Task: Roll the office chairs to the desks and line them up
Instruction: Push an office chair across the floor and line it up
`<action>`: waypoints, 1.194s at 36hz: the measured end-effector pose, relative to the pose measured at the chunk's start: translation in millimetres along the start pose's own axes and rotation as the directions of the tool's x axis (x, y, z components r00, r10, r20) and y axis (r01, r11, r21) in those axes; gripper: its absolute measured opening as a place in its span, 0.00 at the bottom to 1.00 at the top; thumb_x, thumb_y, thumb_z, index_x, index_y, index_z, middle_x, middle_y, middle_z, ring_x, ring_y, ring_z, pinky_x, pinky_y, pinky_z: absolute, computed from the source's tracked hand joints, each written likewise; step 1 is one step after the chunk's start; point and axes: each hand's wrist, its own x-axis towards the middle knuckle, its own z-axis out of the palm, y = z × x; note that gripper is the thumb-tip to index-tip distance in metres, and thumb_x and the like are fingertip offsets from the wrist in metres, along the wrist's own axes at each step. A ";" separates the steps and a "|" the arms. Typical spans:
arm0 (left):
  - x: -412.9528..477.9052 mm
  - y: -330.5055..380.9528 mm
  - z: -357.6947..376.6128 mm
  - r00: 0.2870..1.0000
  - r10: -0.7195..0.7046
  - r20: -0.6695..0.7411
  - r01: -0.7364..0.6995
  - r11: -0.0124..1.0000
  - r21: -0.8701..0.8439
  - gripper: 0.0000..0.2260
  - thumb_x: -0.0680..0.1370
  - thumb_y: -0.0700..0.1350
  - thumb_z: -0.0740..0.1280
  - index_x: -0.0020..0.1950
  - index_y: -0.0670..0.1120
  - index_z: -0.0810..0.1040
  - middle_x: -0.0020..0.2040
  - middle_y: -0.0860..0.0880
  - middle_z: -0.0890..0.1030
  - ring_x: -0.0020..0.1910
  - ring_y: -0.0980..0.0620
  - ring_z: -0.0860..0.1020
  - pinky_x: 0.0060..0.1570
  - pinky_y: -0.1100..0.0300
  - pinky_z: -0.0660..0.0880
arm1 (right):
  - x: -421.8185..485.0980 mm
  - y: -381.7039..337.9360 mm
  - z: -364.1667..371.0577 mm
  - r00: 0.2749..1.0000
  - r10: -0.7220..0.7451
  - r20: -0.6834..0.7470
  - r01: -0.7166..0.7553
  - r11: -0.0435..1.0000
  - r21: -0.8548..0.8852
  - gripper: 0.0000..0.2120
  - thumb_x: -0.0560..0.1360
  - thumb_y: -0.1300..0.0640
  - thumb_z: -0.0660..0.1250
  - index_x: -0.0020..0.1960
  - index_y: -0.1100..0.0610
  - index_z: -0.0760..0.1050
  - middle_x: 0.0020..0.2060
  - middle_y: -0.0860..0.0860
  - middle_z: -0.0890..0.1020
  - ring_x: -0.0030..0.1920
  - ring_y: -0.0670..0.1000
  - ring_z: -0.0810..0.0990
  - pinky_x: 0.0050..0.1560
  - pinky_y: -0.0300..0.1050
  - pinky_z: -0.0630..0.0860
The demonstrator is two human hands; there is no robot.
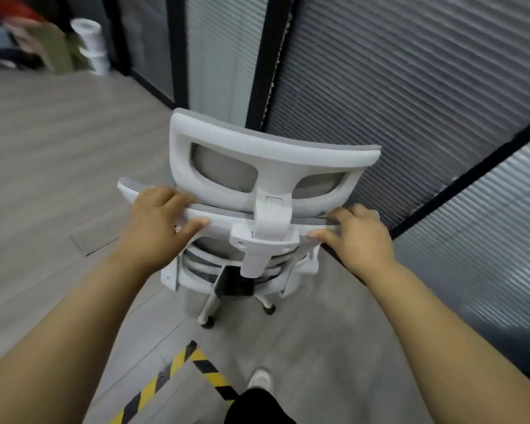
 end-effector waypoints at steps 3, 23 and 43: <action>-6.0 -22.0 -15.2 0.993 -0.102 -0.063 0.105 0.993 0.056 0.29 0.71 0.65 0.56 0.57 0.44 0.79 0.52 0.44 0.79 0.54 0.42 0.73 0.57 0.47 0.69 | 38.0 -32.0 3.6 0.994 -0.111 0.023 0.110 0.994 0.021 0.28 0.71 0.36 0.64 0.63 0.54 0.74 0.57 0.54 0.73 0.59 0.56 0.71 0.52 0.48 0.71; -85.3 -145.1 -113.8 0.584 -0.656 -0.478 0.780 0.617 0.105 0.29 0.72 0.64 0.57 0.58 0.43 0.79 0.54 0.42 0.79 0.55 0.39 0.74 0.56 0.46 0.72 | 182.7 -329.1 49.8 0.587 -0.803 0.106 0.795 0.596 0.113 0.28 0.72 0.38 0.65 0.63 0.58 0.74 0.58 0.57 0.73 0.59 0.58 0.72 0.54 0.50 0.71; -254.1 -281.8 -245.2 0.181 -0.722 -0.668 0.962 0.272 -0.034 0.28 0.72 0.63 0.58 0.56 0.43 0.79 0.51 0.43 0.80 0.52 0.40 0.75 0.55 0.47 0.72 | 78.9 -660.0 100.1 0.168 -0.984 0.060 0.958 0.177 0.225 0.25 0.70 0.40 0.68 0.57 0.57 0.75 0.53 0.56 0.74 0.53 0.59 0.73 0.47 0.52 0.74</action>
